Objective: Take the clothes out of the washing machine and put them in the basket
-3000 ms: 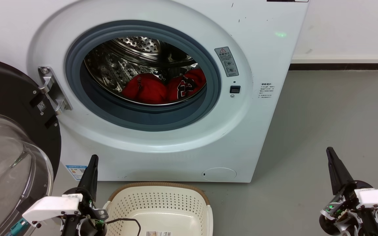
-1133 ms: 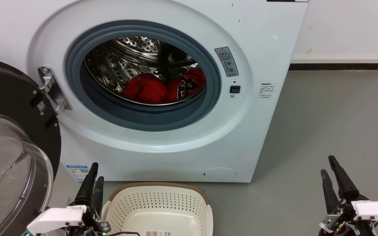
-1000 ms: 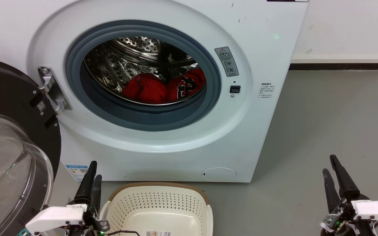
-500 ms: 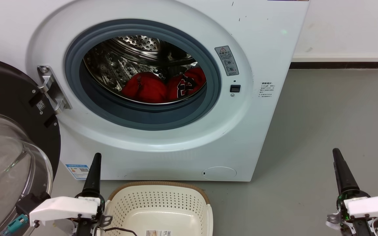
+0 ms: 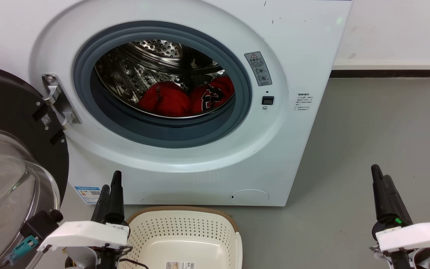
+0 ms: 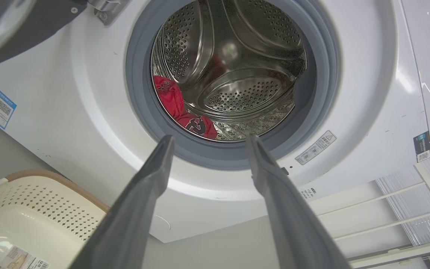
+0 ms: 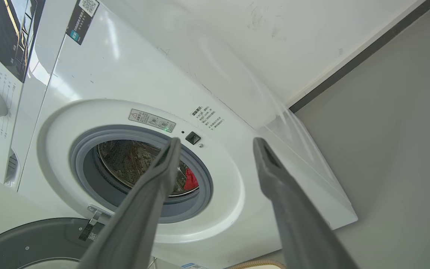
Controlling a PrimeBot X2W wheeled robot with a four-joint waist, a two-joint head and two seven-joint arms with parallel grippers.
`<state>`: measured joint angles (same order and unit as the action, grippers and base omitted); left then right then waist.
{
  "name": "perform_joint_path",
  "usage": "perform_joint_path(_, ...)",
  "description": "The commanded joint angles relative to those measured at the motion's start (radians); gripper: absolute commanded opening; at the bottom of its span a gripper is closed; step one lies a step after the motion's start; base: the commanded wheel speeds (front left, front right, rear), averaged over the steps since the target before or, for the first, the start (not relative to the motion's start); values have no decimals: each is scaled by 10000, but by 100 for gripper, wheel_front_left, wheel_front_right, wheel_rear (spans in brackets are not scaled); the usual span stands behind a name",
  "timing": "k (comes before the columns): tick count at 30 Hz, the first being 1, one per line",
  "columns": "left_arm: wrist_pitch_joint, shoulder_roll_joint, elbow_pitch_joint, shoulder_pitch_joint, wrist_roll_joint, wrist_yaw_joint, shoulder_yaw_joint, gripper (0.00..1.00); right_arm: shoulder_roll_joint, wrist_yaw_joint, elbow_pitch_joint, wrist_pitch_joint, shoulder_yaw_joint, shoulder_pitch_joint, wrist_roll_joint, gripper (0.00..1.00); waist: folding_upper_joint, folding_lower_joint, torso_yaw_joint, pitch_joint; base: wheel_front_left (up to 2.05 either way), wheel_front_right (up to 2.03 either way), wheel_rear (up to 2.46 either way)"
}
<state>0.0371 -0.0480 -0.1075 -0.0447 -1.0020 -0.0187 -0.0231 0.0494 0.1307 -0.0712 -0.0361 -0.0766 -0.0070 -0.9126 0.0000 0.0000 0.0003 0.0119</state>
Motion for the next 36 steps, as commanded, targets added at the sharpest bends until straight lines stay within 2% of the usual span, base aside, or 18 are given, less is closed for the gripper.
perform_joint_path(1, 127, -20, 273, -43, 480, 51, 71, 100, 23, 1, 313, -133, 50, -10, 546, 100, 0, 0, 0, 8, 0, 0, 0)
perform_joint_path(25, 896, -23, 1005, 307, 3768, 216, 455, 100, 22, 1, 1282, -900, 213, 468, 4131, 100, 0, 0, 28, 71, 0, 0, 0)
perform_joint_path(36, 1196, -25, 1025, 470, 5064, 526, 627, 100, 20, 1, 1671, -1197, 269, 657, 5423, 100, 0, 0, 36, 67, 0, 0, 0)
